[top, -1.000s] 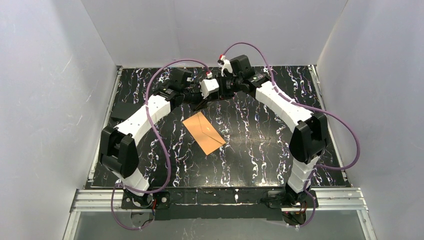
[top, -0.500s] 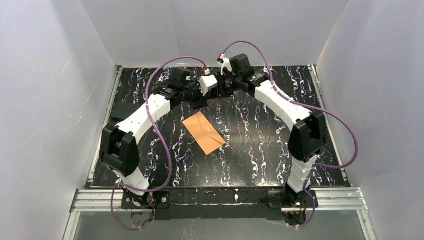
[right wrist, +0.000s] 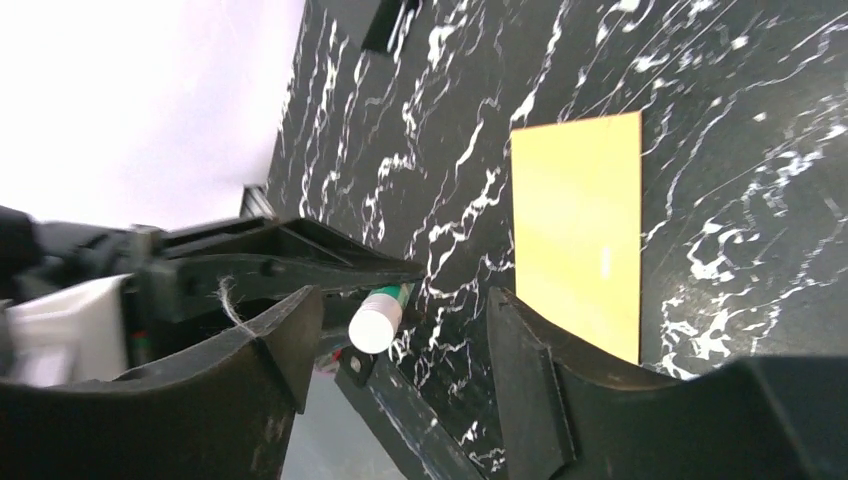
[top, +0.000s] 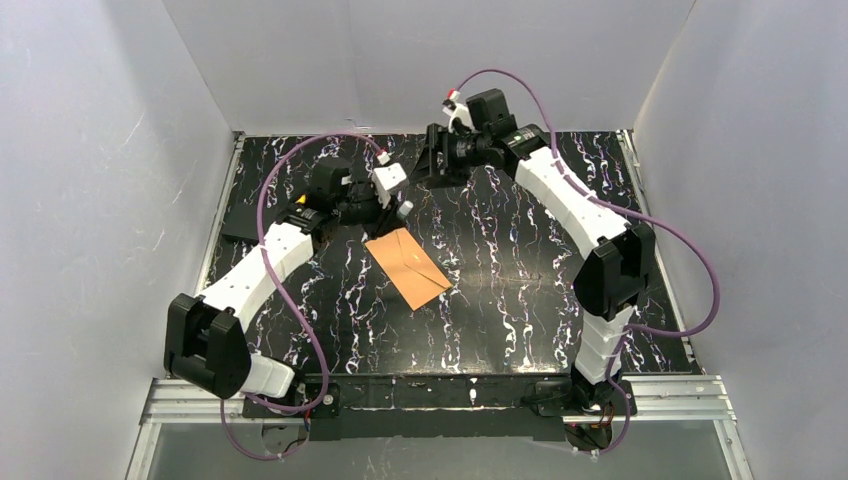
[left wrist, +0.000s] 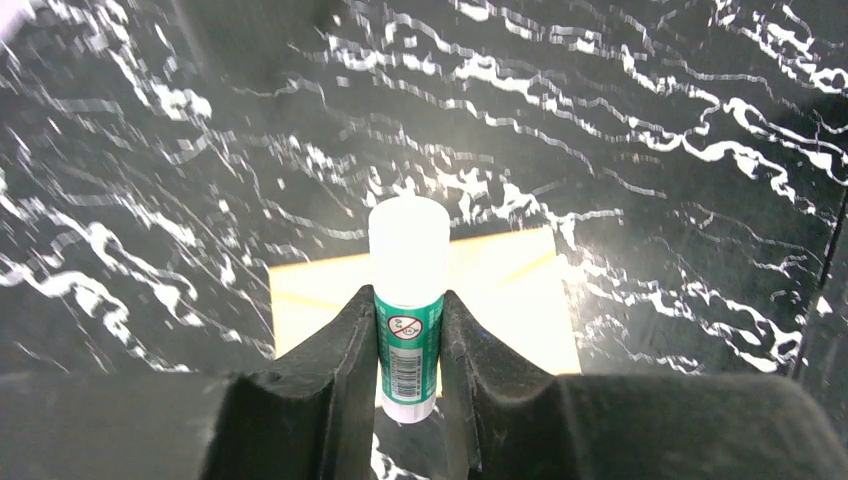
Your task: Place the letter into the envelope and seal it
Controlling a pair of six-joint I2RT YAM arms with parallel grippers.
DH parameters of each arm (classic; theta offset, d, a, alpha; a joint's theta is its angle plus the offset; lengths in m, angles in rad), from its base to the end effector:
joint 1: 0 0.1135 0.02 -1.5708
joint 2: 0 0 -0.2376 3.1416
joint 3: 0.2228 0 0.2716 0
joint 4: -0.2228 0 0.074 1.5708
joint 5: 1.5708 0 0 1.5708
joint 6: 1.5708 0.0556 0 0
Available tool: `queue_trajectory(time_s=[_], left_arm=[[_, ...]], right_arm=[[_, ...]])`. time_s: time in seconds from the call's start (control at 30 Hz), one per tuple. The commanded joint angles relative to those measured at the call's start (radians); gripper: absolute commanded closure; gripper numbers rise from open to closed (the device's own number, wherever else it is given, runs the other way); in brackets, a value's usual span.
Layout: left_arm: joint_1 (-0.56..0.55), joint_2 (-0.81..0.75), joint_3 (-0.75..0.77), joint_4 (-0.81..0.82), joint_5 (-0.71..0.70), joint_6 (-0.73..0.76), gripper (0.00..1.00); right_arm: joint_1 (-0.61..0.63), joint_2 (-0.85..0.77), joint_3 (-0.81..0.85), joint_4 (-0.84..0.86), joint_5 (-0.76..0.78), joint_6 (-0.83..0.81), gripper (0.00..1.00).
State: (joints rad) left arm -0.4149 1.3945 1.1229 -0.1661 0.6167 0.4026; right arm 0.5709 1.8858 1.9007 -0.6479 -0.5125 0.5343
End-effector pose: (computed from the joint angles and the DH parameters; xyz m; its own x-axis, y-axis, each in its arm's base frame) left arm 0.3144 -0.1736 0.2836 -0.0402 0.3670 -0.9294 0.8956 0.4257 0.1293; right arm 0.3692 0.2695 0.3309 -0.8376 -0.0105 -0.5462 -0.4381 0.6100 0.6602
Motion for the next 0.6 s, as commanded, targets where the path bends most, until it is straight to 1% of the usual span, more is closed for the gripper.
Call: queue_trajectory(time_s=[0.0, 0.07, 0.13, 0.2, 0.27, 0.3, 0.4, 0.43, 0.47, 0.57], left_arm=[[0.041, -0.050, -0.067, -0.053, 0.023, -0.061, 1.00], [0.048, -0.061, -0.080, -0.077, -0.016, -0.094, 1.00], [0.059, -0.066, -0.085, -0.097, -0.077, -0.160, 1.00], [0.068, -0.058, -0.080, -0.137, -0.143, -0.223, 1.00], [0.076, -0.043, -0.073, -0.171, -0.214, -0.298, 0.97], [0.080, -0.030, -0.067, -0.190, -0.231, -0.325, 0.95], [0.088, 0.016, -0.049, -0.249, -0.289, -0.411, 0.94], [0.091, 0.033, -0.038, -0.273, -0.303, -0.448, 0.91], [0.097, 0.054, -0.028, -0.294, -0.321, -0.487, 0.90], [0.125, 0.125, -0.008, -0.345, -0.390, -0.565, 0.92]], right_arm=[[-0.083, -0.089, -0.034, 0.143, 0.033, 0.159, 0.29], [-0.110, -0.113, -0.087, 0.182, 0.051, 0.179, 0.26], [-0.130, -0.121, -0.127, 0.189, 0.064, 0.185, 0.26], [-0.141, -0.119, -0.163, 0.186, 0.054, 0.187, 0.27], [-0.141, -0.117, -0.200, 0.188, 0.040, 0.187, 0.29], [-0.141, -0.117, -0.215, 0.197, 0.032, 0.187, 0.30], [-0.141, -0.113, -0.248, 0.212, 0.017, 0.186, 0.34], [-0.142, -0.110, -0.251, 0.214, 0.013, 0.185, 0.34], [-0.143, -0.106, -0.252, 0.213, 0.011, 0.183, 0.35], [-0.144, -0.097, -0.253, 0.210, 0.008, 0.178, 0.35]])
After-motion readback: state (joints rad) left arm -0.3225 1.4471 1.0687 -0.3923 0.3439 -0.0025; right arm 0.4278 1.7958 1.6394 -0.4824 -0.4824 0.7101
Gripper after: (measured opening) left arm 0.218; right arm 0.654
